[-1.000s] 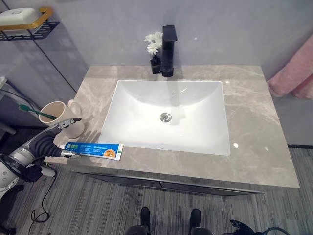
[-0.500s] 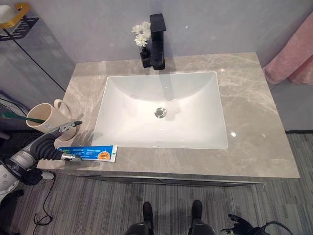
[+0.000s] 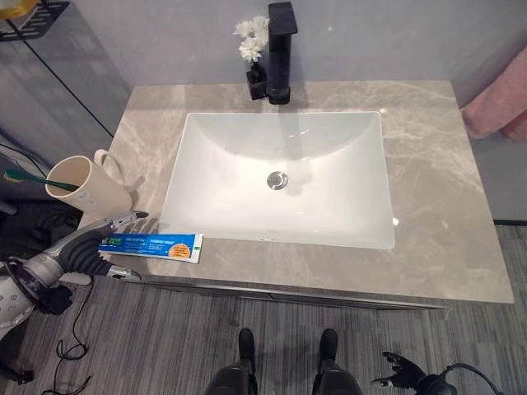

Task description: Put brush and paste in cup on sink, flatten towel.

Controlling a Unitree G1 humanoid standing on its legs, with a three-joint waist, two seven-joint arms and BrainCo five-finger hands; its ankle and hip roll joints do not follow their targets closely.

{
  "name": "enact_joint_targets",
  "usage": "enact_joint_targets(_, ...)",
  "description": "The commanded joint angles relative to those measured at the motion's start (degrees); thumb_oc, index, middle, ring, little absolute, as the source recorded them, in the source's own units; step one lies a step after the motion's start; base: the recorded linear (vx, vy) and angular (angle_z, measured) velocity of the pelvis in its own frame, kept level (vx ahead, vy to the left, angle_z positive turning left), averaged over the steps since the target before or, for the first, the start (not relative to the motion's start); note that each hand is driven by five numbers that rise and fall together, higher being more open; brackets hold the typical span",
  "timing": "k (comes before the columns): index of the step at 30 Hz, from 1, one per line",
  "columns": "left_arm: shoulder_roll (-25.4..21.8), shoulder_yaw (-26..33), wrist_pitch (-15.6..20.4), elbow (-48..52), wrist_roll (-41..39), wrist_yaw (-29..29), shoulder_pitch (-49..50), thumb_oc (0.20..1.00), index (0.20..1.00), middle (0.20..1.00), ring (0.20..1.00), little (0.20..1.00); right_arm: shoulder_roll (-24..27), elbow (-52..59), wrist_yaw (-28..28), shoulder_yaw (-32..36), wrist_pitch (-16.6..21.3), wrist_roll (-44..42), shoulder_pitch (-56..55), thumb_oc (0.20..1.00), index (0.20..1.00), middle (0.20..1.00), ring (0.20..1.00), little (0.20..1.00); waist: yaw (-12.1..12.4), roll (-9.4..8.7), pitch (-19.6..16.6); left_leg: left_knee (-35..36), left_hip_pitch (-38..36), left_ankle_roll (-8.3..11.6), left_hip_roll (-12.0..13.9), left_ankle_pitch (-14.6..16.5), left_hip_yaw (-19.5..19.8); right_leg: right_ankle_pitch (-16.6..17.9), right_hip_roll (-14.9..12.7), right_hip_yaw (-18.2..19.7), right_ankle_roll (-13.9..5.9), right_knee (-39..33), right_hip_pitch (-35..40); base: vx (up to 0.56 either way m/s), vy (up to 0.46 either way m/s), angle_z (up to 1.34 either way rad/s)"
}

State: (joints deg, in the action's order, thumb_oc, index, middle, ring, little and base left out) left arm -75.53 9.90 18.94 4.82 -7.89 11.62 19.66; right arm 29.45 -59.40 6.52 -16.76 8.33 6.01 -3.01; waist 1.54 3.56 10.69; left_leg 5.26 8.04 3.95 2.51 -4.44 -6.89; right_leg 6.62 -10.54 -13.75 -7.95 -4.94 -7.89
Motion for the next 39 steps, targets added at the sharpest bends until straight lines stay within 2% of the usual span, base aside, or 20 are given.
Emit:
enact_joint_targets(1, -2.5, 3.5, 2.7, -2.1, 1.7, -2.1, -2.3, 1.000, 1.000, 1.000, 1.000, 1.000, 2.1, 0.9, -0.1, -2.5, 0.3, 1.2, 2.4, 1.000, 1.000, 1.000, 1.000, 1.000, -0.6, -2.13, 0.9, -0.3, -2.1, -2.54, -4.4, 3.5, -1.6, 1.1, -4.6, 4.4, -5.47, 1.6, 1.0, -0.04, 0.020, 0.03)
enact_joint_targets(8, -5.8, 4.2, 3.4, -3.0, 8.4, -4.3, -2.4, 1.000, 1.000, 1.000, 1.000, 1.000, 2.4, 0.9, -0.3, -2.6, 0.3, 1.9, 1.8, 1.000, 1.000, 1.000, 1.000, 1.000, -0.9, -2.28, 1.3, -0.3, -1.4, -2.80, -4.7, 3.4, -2.0, 1.7, -4.9, 5.0, -5.61, 1.9, -0.4, -0.01, 0.011, 0.00)
enact_joint_targets(13, -6.8, 4.8, 3.3, -3.8, 10.0, -5.2, -2.7, 1.000, 1.000, 1.000, 1.000, 1.000, 2.4, 0.9, -0.2, -2.7, 0.1, 2.5, 1.3, 1.000, 1.000, 1.000, 1.000, 1.000, -1.2, -2.37, 1.6, -0.3, -0.9, -2.80, -4.8, 3.3, -2.3, 1.9, -4.9, 5.2, -5.69, 2.0, -1.1, 0.00, 0.000, 0.00)
enact_joint_targets(27, -7.1, 1.6, 3.7, -5.8, 13.9, -6.9, -5.3, 1.000, 1.000, 1.000, 1.000, 1.000, 2.6, 2.1, -0.5, -2.8, 0.5, 2.0, 1.3, 1.000, 1.000, 1.000, 1.000, 1.000, -1.7, -3.40, 2.2, -0.3, 0.4, -2.68, -4.6, 2.9, -3.0, 2.5, -4.7, 5.8, -5.50, 2.0, -2.8, 0.00, 0.002, -0.01)
enact_joint_targets(39, -6.0, -0.7, 3.6, -5.3, 13.8, -6.5, -6.1, 1.000, 1.000, 1.000, 1.000, 1.000, 3.1, 3.3, -0.5, -3.0, 0.6, 1.5, 1.8, 1.000, 1.000, 1.000, 1.000, 1.000, -1.6, -3.47, 2.5, -0.3, 1.0, -2.57, -4.6, 2.7, -2.9, 2.5, -4.6, 5.6, -5.31, 1.9, -3.3, 0.00, 0.002, -0.01)
